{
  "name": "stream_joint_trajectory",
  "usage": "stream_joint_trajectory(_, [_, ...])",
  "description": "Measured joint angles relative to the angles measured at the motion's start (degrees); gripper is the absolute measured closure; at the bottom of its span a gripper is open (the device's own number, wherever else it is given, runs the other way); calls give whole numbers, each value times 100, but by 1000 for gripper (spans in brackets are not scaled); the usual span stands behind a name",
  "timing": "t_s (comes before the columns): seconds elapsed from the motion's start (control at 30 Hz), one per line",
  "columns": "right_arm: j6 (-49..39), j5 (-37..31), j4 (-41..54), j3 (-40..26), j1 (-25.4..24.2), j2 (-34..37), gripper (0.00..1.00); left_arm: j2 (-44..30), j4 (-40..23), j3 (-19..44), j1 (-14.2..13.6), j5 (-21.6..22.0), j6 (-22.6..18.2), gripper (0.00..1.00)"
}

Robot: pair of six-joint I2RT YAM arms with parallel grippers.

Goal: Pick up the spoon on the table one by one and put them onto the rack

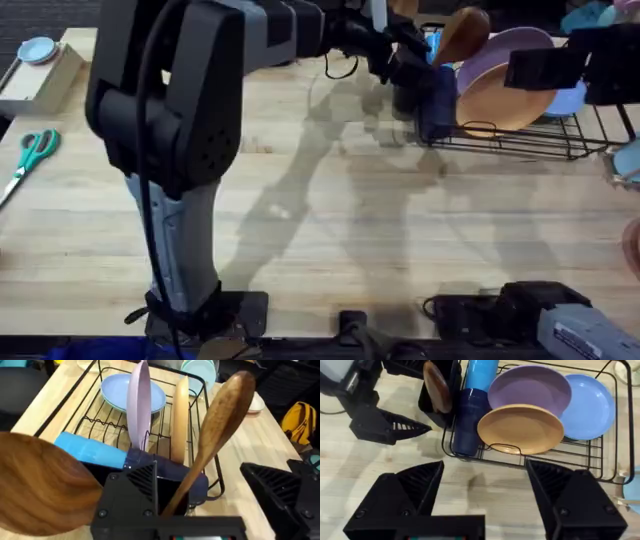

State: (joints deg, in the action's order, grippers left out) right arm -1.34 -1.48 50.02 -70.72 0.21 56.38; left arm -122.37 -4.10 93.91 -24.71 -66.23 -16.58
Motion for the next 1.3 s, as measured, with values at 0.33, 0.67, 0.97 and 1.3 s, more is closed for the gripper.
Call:
stream_joint_trajectory(0.33, [0, 2, 0, 0, 0, 0, 9, 983, -285, 2, 444, -1, -14, 6])
stream_joint_trajectory(0.67, [0, 0, 1, 0, 0, 0, 9, 1554, -2205, 2, 1164, 1086, -355, 6])
stream_joint_trajectory(0.97, [0, 0, 0, 0, 0, 0, 9, 2734, -4027, 11, 1189, 3362, -971, 4])
stream_joint_trajectory(1.3, [0, 0, 0, 0, 0, 0, 9, 3631, -5744, 17, 1189, 5758, -553, 4])
